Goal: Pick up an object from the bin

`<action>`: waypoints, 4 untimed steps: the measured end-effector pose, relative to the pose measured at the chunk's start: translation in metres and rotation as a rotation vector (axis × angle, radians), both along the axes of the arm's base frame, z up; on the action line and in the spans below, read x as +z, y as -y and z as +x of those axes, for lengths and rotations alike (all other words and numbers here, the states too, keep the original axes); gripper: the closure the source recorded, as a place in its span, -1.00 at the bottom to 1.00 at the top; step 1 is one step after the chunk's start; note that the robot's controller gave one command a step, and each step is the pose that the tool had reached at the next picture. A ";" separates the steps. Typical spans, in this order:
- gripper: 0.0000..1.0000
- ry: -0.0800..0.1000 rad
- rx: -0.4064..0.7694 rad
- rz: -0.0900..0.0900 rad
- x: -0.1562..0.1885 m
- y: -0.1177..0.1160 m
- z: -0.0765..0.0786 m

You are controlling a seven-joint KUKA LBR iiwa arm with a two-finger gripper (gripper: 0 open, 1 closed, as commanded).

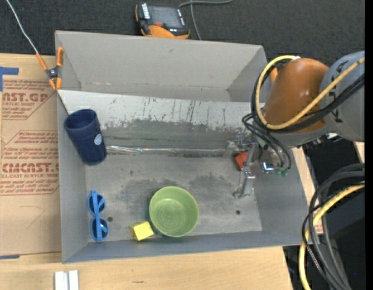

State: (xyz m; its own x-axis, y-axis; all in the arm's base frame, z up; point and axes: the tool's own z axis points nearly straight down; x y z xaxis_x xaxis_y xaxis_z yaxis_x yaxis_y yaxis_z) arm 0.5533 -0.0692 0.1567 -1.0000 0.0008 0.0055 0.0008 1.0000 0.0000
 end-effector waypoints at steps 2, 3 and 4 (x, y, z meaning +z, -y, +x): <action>-1.00 0.008 0.419 0.007 -0.077 -0.166 -0.055; -1.00 0.012 0.344 0.006 -0.086 -0.106 -0.049; 1.00 0.021 0.350 0.006 -0.085 -0.109 -0.047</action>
Offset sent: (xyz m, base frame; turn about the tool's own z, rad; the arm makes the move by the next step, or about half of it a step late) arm 0.0186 0.1214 -0.0388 -0.0557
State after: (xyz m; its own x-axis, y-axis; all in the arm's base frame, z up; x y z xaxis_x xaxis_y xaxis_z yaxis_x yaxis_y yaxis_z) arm 0.5065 0.0400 0.0716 -0.9394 -0.3423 -0.0162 -0.3424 0.9396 0.0027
